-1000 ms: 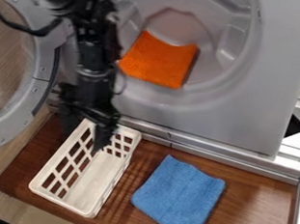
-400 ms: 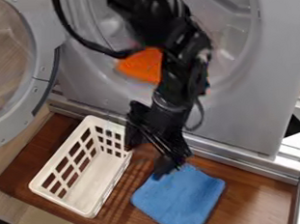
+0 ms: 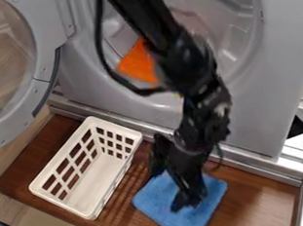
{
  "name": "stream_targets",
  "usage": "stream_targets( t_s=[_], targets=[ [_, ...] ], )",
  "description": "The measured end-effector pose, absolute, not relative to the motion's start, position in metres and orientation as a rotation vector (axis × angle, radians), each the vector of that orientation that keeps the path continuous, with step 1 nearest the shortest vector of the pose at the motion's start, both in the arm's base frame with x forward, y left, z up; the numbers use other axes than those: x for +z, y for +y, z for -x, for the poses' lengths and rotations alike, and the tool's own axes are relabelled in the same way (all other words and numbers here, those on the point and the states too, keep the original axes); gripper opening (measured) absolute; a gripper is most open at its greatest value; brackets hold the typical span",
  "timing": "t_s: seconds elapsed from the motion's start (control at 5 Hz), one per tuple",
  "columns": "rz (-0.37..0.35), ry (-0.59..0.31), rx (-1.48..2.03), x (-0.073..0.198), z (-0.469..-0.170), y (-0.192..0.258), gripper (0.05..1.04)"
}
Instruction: Move the blue cloth to the right of the table
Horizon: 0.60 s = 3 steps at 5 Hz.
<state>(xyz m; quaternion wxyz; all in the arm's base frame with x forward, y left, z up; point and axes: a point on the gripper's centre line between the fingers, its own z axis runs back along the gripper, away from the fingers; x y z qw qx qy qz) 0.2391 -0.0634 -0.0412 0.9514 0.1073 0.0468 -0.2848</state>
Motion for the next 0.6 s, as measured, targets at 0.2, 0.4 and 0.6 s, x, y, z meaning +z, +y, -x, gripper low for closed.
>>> stream_targets(
  t_s=[0.2,0.4,0.6],
  targets=[
    [-0.173,0.033,-0.649,-0.06,-0.242,-0.066,1.001],
    [-0.144,-0.029,-0.651,-0.069,-0.252,-0.058,1.001],
    [-0.144,-0.066,-0.623,-0.07,-0.257,-0.052,1.001]
  ],
)
